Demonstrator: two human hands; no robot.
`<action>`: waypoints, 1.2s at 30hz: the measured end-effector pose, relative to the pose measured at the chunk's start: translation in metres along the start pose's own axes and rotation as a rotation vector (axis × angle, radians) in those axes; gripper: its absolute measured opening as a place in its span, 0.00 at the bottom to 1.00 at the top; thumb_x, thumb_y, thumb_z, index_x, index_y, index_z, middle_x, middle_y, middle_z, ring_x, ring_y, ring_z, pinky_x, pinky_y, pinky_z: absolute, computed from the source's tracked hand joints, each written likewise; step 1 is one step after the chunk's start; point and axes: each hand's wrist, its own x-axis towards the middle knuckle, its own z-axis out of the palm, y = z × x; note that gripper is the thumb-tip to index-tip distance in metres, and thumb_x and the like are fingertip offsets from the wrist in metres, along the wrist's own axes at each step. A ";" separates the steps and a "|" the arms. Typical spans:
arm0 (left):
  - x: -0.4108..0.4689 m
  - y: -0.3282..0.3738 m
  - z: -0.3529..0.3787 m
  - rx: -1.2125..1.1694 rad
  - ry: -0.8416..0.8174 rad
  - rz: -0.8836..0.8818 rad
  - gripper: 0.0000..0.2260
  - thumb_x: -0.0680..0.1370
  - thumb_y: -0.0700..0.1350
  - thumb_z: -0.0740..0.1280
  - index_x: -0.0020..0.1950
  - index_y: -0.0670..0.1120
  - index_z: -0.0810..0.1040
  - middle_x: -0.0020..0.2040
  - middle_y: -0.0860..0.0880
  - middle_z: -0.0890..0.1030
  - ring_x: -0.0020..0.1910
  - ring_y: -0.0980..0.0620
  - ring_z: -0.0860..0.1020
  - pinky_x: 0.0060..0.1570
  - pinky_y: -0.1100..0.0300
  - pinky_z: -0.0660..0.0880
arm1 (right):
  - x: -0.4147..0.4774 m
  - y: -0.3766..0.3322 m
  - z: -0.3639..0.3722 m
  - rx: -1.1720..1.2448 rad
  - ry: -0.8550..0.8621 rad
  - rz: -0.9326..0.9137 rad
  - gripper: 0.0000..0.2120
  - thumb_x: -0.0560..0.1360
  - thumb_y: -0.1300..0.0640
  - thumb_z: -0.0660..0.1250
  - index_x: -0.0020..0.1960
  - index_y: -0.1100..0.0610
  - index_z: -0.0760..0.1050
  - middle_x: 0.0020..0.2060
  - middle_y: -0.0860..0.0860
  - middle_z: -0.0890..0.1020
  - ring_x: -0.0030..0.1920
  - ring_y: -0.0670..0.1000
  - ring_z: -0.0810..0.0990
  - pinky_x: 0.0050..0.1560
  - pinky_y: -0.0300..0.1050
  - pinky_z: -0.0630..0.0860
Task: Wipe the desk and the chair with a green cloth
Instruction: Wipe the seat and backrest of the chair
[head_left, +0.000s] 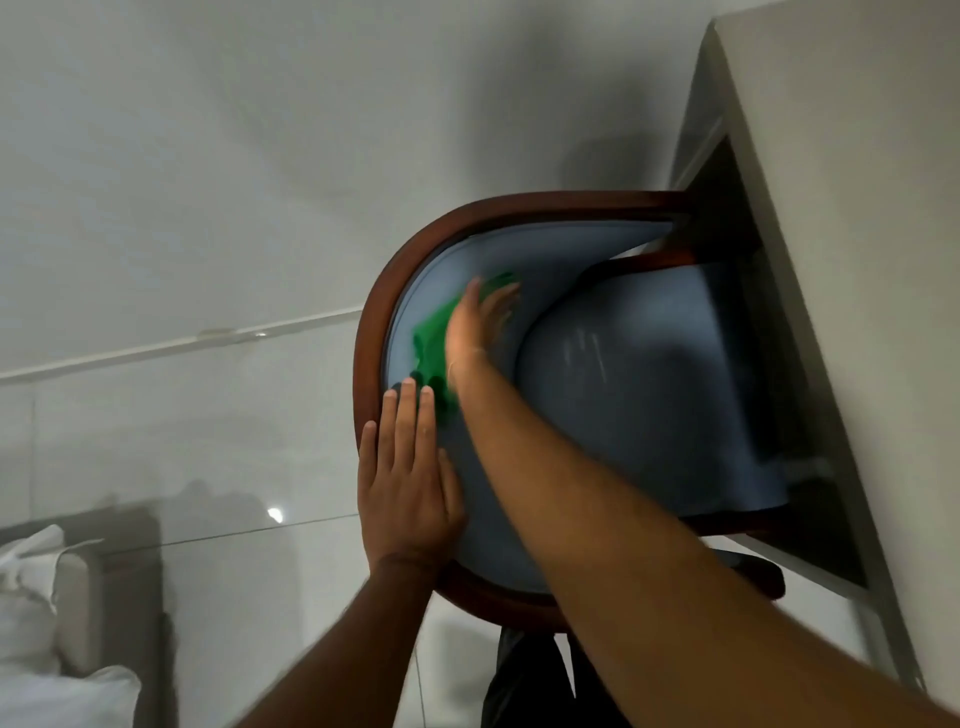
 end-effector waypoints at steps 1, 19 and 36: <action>0.001 -0.001 0.000 0.002 0.006 0.004 0.30 0.84 0.47 0.54 0.87 0.46 0.57 0.88 0.46 0.57 0.88 0.48 0.52 0.86 0.44 0.51 | 0.017 -0.013 -0.003 0.043 0.073 0.031 0.34 0.88 0.45 0.50 0.86 0.58 0.40 0.86 0.56 0.45 0.86 0.58 0.48 0.85 0.55 0.45; -0.001 -0.005 0.004 0.064 -0.032 -0.006 0.34 0.81 0.48 0.55 0.87 0.46 0.54 0.89 0.47 0.56 0.88 0.48 0.49 0.87 0.46 0.47 | -0.040 0.169 -0.167 -0.876 -0.727 0.243 0.33 0.87 0.40 0.48 0.86 0.52 0.42 0.86 0.51 0.48 0.85 0.53 0.50 0.86 0.55 0.47; 0.004 0.003 -0.008 0.091 -0.112 0.007 0.31 0.82 0.49 0.55 0.86 0.46 0.62 0.85 0.43 0.66 0.86 0.41 0.58 0.86 0.40 0.52 | -0.057 0.143 -0.236 -1.265 -0.946 0.102 0.29 0.88 0.44 0.49 0.86 0.49 0.49 0.85 0.56 0.56 0.82 0.60 0.61 0.81 0.50 0.58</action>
